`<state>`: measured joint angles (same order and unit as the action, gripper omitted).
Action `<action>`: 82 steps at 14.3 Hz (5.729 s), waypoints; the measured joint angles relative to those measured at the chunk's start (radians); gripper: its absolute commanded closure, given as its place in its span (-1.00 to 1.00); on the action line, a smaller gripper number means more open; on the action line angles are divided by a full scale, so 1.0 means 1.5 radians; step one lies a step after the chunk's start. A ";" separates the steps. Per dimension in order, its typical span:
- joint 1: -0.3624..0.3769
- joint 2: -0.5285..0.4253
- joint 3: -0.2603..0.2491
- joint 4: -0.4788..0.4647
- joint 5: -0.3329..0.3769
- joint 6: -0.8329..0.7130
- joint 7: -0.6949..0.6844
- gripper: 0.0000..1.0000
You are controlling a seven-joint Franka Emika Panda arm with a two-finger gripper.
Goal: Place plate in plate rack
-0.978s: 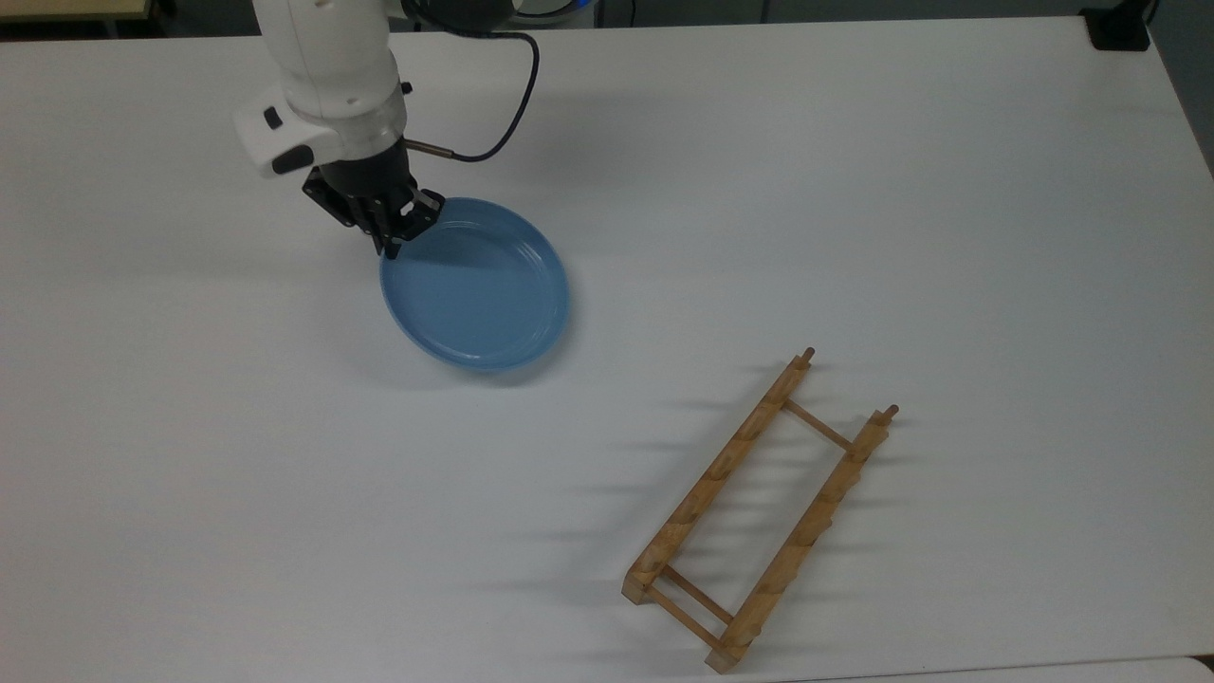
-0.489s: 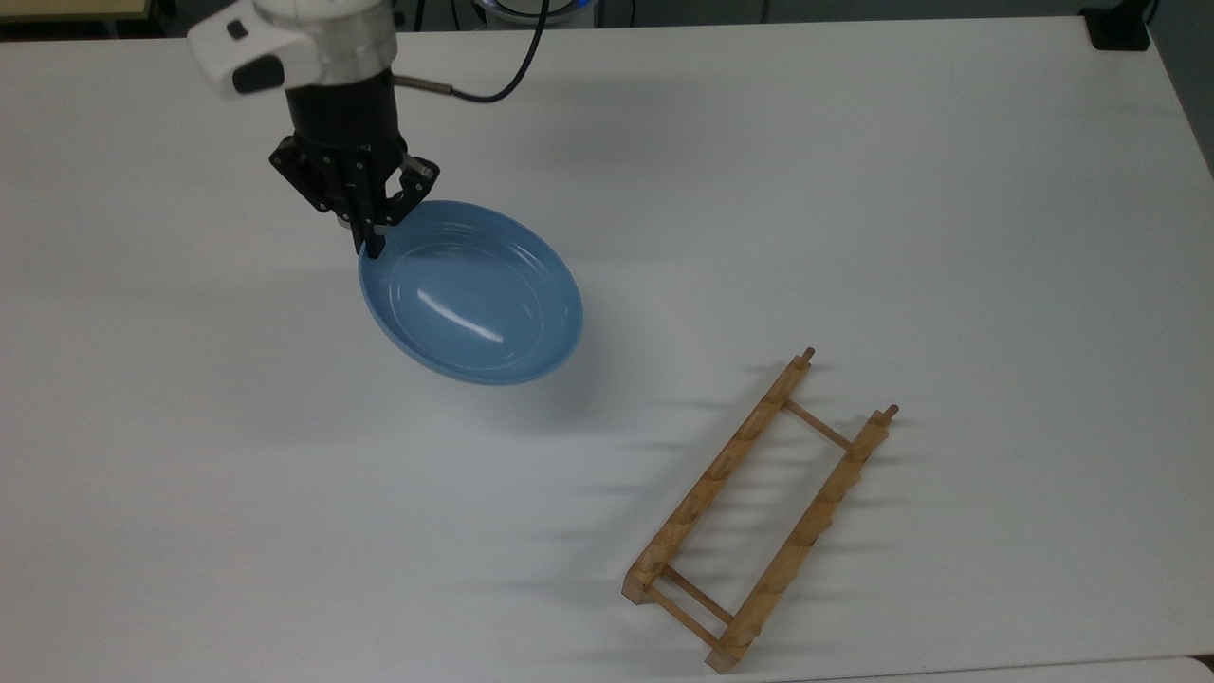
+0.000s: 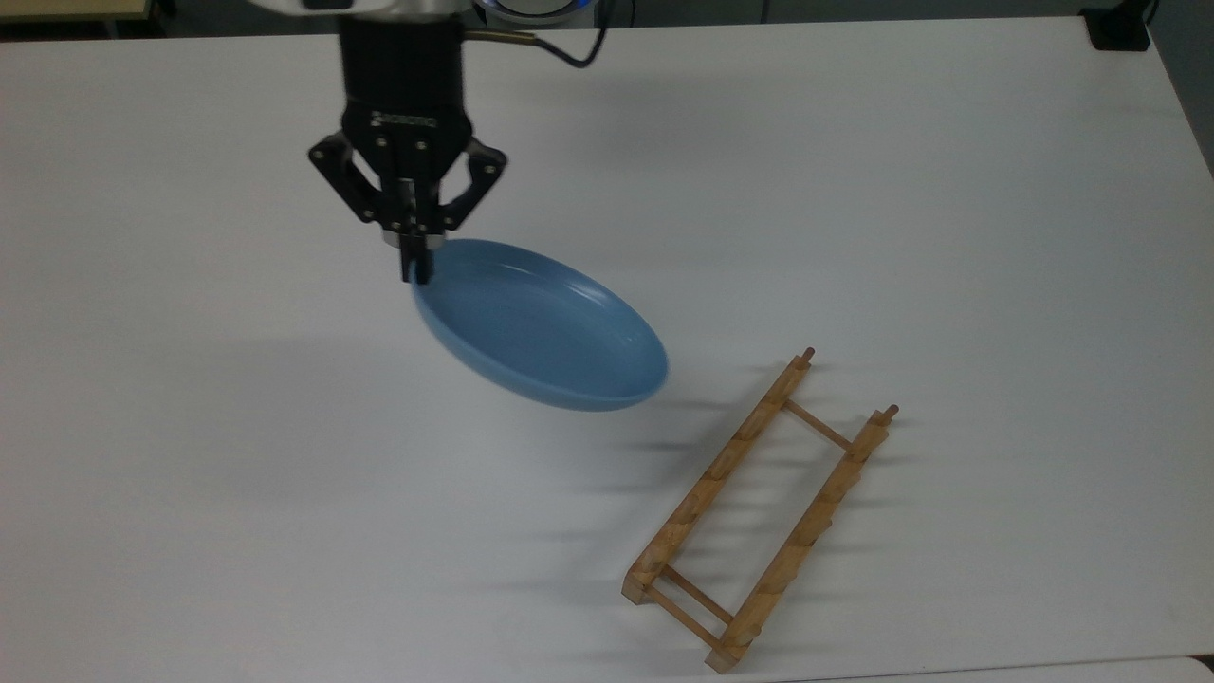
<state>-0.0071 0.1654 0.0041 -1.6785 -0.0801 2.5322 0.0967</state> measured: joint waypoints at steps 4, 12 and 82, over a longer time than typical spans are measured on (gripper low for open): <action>0.043 0.013 0.001 0.000 -0.184 0.107 0.096 1.00; 0.091 0.084 0.002 0.011 -0.747 0.123 0.584 1.00; -0.018 -0.170 0.017 0.080 0.073 -0.685 0.048 -1.00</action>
<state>-0.0344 -0.0901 0.0296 -1.5587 0.0290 1.5048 0.1684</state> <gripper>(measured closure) 0.000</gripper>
